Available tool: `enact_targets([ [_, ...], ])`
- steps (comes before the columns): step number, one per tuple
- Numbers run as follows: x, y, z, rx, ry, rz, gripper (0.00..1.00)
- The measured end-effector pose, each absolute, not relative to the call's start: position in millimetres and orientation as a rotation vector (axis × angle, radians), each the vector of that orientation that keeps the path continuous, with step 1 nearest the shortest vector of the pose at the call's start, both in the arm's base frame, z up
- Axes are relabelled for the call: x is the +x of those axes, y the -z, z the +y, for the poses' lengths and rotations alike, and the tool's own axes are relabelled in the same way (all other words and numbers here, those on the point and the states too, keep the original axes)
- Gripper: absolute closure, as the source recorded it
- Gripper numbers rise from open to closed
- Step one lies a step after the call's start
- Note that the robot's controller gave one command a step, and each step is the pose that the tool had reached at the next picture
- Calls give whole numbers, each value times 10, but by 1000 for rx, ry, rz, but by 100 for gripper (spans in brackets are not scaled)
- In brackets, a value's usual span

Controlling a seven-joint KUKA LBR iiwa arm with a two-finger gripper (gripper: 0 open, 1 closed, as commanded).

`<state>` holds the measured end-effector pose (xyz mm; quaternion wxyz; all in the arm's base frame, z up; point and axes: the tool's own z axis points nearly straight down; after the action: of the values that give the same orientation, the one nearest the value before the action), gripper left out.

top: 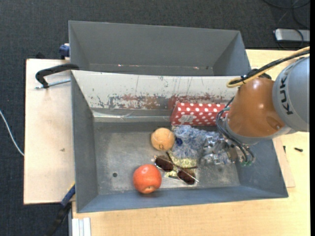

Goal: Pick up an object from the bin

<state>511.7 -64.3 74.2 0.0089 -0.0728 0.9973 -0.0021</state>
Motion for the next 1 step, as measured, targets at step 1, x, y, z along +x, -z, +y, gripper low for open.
enact_targets([
  [1,5194,-1228,-829,-179,-2,3136,100],
])
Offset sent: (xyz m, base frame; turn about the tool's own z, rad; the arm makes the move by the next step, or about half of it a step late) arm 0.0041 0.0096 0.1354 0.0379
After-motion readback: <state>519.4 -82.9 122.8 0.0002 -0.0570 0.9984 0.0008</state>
